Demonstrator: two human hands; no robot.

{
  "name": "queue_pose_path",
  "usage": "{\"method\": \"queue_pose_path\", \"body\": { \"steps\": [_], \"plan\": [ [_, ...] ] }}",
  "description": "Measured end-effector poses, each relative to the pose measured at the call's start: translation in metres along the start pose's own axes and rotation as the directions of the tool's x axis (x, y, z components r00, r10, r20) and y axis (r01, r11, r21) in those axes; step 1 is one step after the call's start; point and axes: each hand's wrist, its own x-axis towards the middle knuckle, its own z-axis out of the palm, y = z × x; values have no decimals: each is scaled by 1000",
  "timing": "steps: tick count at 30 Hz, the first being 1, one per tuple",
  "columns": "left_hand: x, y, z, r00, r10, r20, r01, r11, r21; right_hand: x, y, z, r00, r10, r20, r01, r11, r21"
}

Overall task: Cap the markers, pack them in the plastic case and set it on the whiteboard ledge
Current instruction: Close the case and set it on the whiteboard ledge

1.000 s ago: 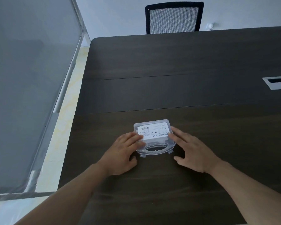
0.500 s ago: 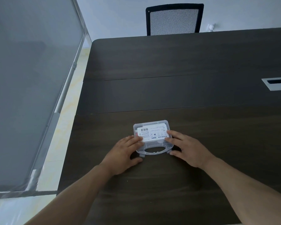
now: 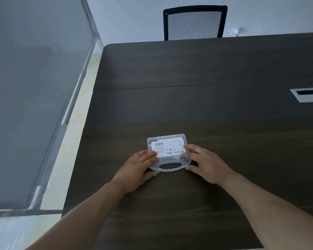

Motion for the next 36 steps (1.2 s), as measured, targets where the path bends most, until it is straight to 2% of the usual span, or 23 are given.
{"method": "queue_pose_path", "body": {
  "steps": [11, 19, 24, 27, 31, 33, 36],
  "plan": [
    [4, 2, -5, 999, 12, -35, -13, 999, -31, 1, 1, 0, 1000, 8, 7, -8, 999, 45],
    [1, 12, 1, 992, -73, -104, 61, 992, -113, 4, -2, 0, 1000, 11, 1, -11, 999, 35],
    [0, 22, -6, 990, -114, -85, 105, 989, -101, 2, -4, -2, 1000, 16, 8, -17, 1000, 19],
    [-3, 31, -7, 977, -213, -12, 210, 972, -104, -3, -6, 1, 996, 86, 8, -86, 995, 40],
    [-9, 42, 0, 879, -475, -46, 456, 865, -211, -7, -11, 10, 960, 270, -70, -262, 959, 104],
    [-10, 47, 4, 834, -550, -41, 532, 821, -208, -5, -12, 15, 963, 259, -79, -249, 962, 114],
    [-8, 53, 9, 798, -600, -61, 569, 783, -252, 0, -19, 16, 966, 241, -91, -217, 951, 221]
  ]
}}
